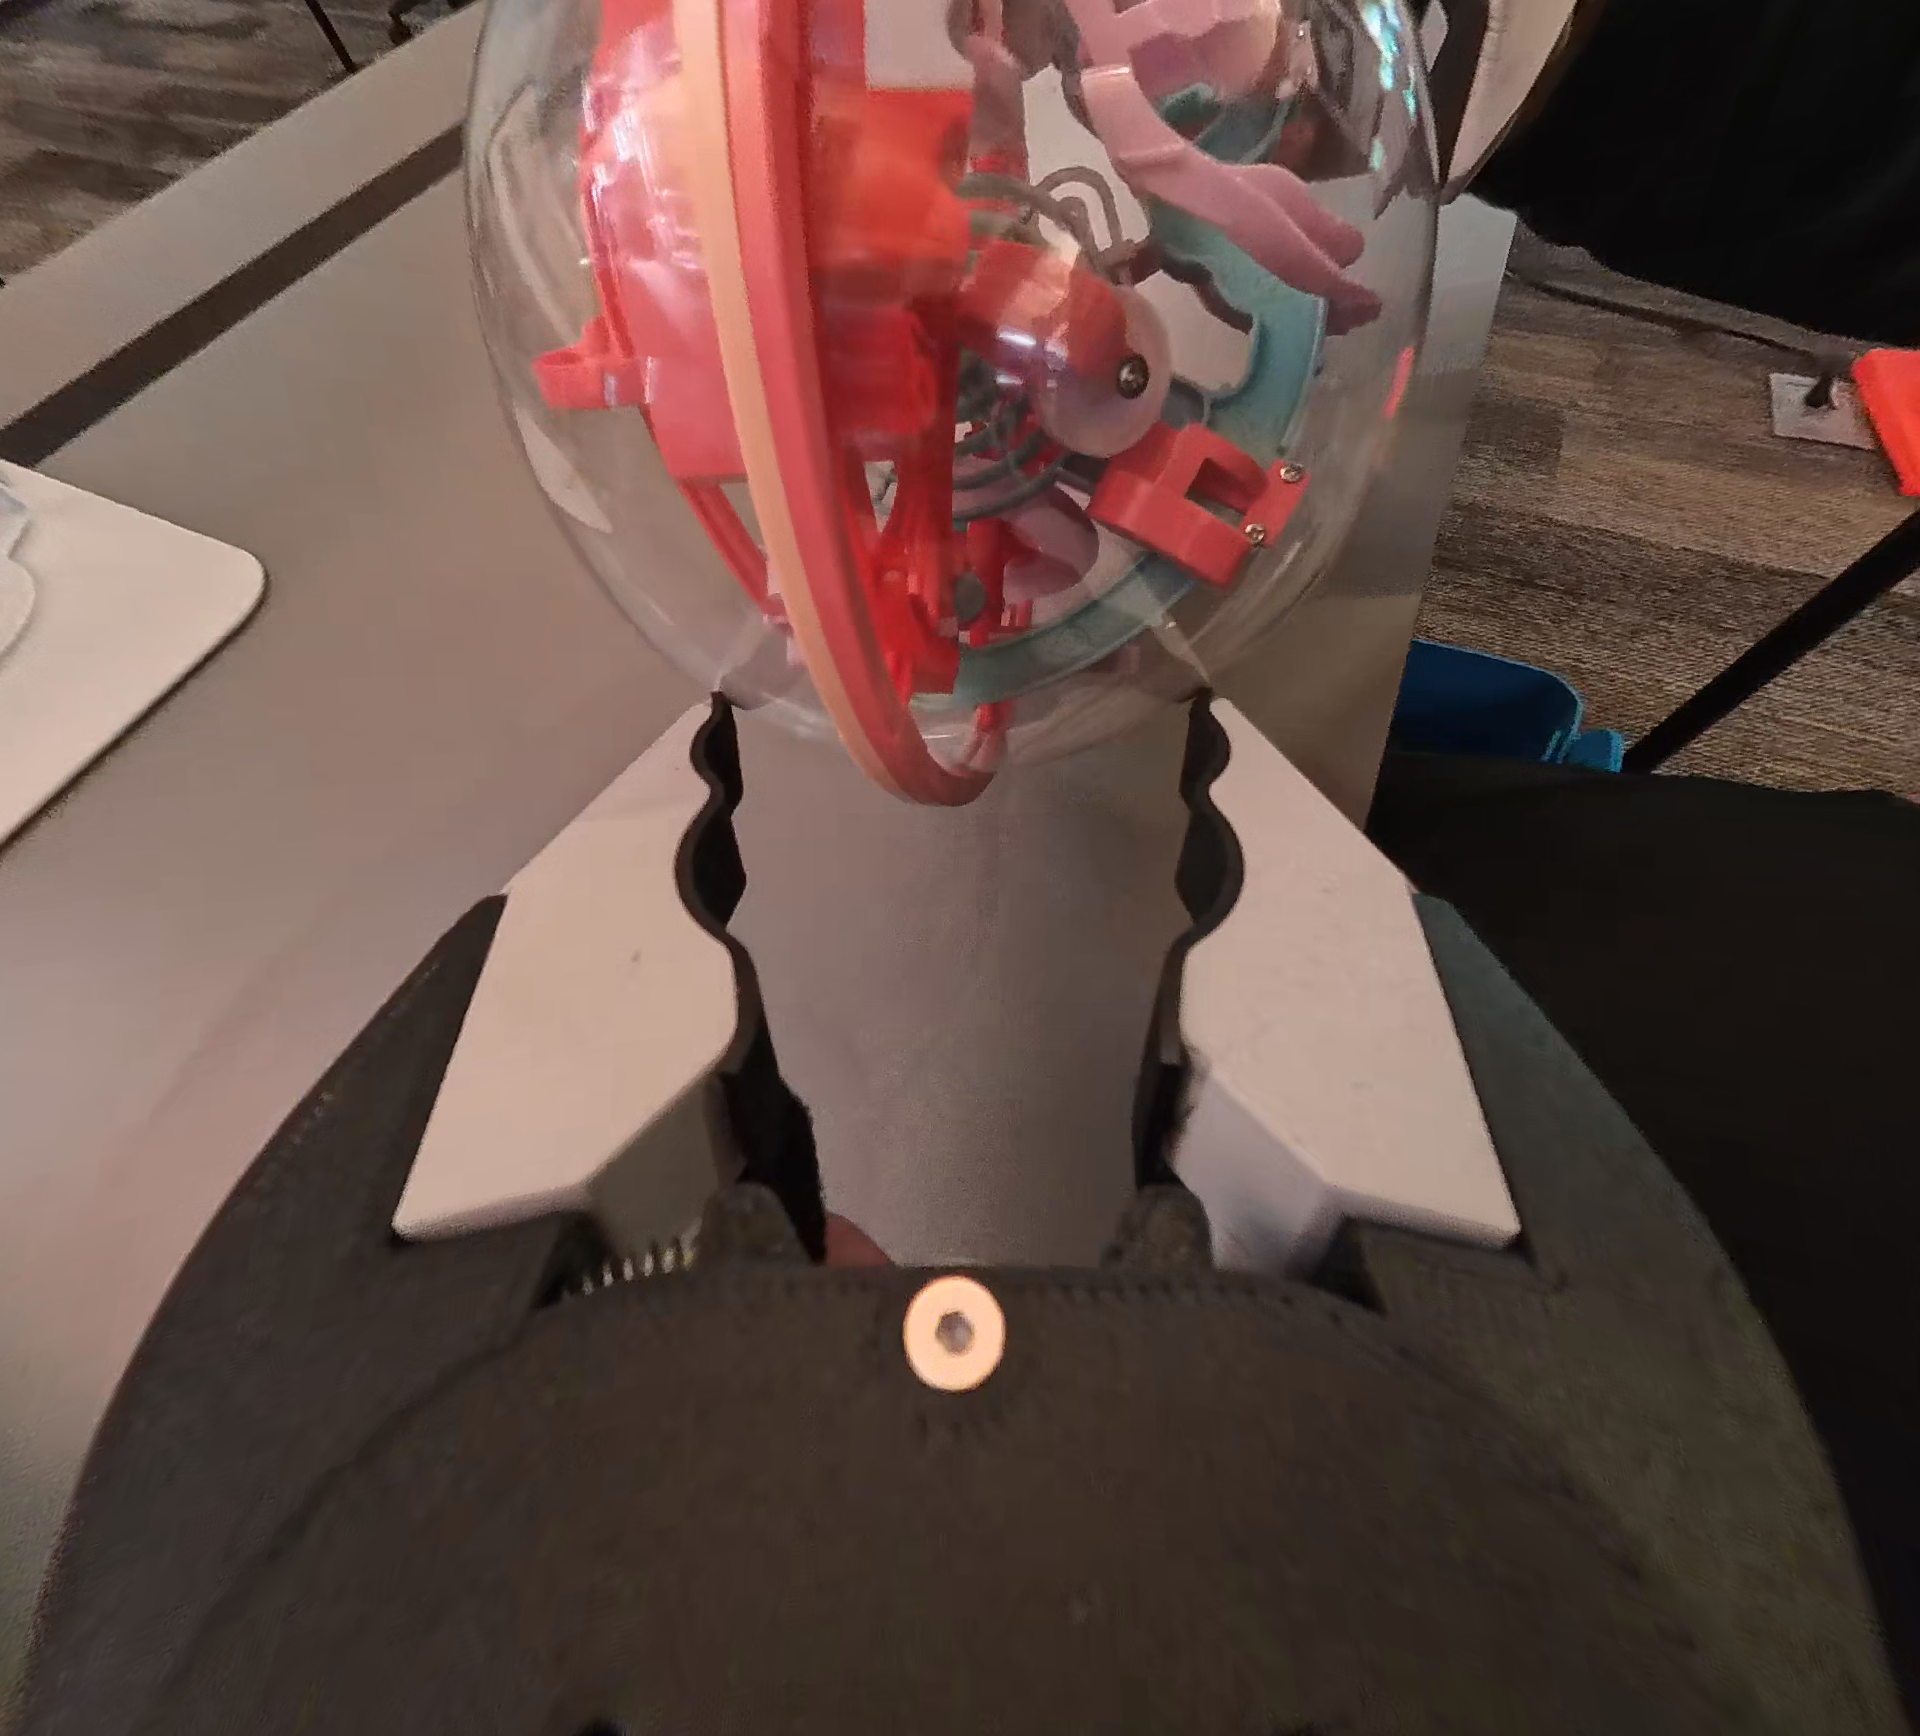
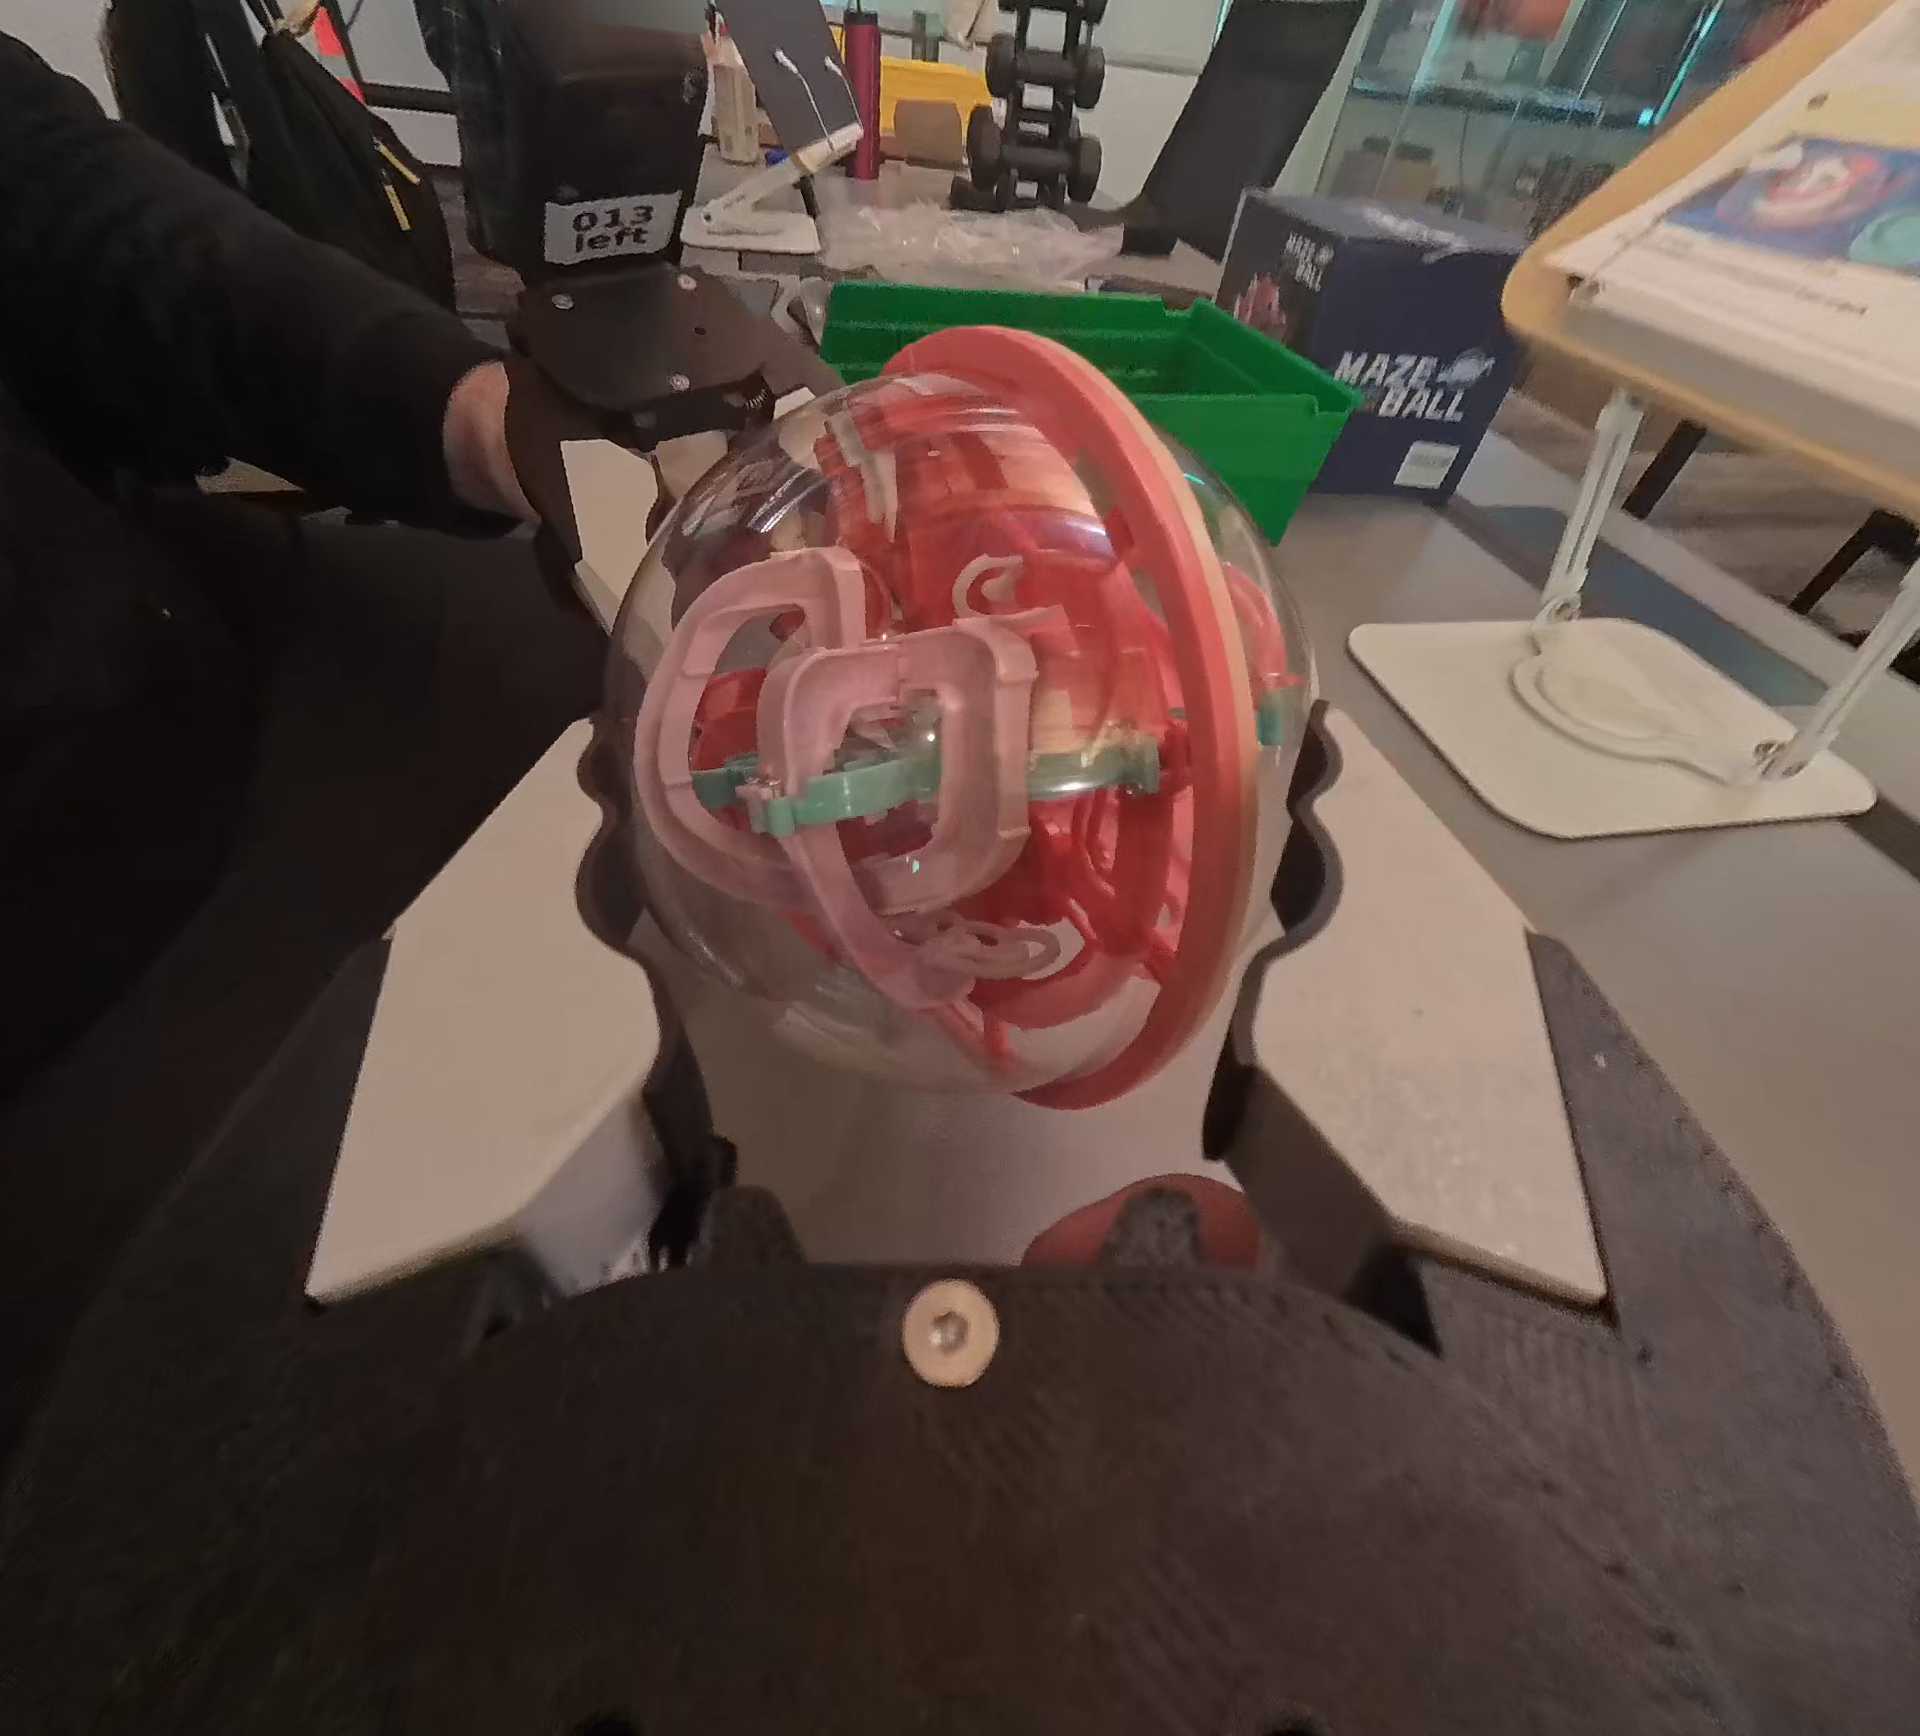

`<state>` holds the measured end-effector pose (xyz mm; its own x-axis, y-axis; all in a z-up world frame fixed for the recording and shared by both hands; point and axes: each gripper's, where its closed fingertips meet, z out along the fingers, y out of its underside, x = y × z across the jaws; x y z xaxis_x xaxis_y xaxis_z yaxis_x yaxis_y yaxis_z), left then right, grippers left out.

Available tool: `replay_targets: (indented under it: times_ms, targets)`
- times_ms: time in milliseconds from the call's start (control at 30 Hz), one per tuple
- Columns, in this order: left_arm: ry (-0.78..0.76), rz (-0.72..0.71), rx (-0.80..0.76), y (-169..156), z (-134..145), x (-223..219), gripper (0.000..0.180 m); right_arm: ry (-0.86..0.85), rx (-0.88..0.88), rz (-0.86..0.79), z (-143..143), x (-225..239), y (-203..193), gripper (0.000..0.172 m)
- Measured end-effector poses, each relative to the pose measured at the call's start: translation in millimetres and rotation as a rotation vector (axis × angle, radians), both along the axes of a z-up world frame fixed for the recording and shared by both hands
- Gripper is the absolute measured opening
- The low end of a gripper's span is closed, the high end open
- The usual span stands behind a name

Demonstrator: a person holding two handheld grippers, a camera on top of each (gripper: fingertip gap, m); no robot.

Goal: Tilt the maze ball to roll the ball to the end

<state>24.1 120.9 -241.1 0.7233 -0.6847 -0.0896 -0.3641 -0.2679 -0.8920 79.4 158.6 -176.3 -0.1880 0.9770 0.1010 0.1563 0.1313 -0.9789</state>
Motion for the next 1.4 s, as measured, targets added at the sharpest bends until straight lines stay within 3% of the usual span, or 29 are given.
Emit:
replay_targets:
  times_ms: [400,733,1400]
  targets:
    - [0.082,0.017,0.046,-3,23,-3,0.083,0.081,0.063,0.011,23,1,-7,0.124]
    - [0.188,0.036,-0.079,-7,33,-6,0.083,0.177,-0.052,0.006,26,0,-3,0.126]
    - [0.331,0.051,-0.180,2,54,-2,0.082,0.330,-0.249,-0.017,28,5,15,0.130]
